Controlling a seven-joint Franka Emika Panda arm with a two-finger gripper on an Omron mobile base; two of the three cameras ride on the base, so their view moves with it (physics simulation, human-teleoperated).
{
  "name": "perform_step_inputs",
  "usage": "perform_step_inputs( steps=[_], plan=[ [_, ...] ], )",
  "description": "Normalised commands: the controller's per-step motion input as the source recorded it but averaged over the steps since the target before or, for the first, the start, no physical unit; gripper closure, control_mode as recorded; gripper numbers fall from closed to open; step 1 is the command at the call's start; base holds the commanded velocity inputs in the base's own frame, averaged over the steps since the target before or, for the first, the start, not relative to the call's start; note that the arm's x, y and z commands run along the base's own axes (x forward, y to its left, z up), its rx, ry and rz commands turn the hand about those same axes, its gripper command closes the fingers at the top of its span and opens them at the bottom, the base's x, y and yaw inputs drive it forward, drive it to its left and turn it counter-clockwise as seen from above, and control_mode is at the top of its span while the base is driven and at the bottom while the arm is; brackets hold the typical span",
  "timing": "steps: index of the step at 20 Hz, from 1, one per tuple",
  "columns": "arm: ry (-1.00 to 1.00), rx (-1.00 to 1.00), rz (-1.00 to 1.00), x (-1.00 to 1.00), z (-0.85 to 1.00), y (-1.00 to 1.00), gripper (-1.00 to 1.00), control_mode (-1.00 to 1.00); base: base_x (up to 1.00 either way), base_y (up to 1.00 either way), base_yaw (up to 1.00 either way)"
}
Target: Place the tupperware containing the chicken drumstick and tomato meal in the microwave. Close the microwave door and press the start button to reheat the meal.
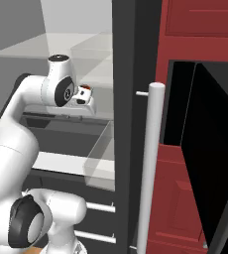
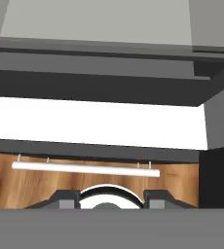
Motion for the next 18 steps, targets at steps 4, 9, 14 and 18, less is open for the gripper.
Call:
perform_step_inputs(
  steps=[4,9,14,18],
  plan=[
    [-0.07,0.0,0.01,-0.02,0.0,0.01,-1.0,-1.0,0.0,0.0,0.0],
    [-0.17,0.0,-0.06,0.0,-0.08,0.35,-1.0,-1.0,0.0,0.0,0.0],
    [-0.41,0.01,-0.24,0.0,-0.04,0.59,-1.0,-1.0,0.0,0.0,0.0],
    [-0.24,0.13,-0.24,0.03,-0.2,0.21,-1.0,-1.0,0.0,0.0,0.0]
  ],
)
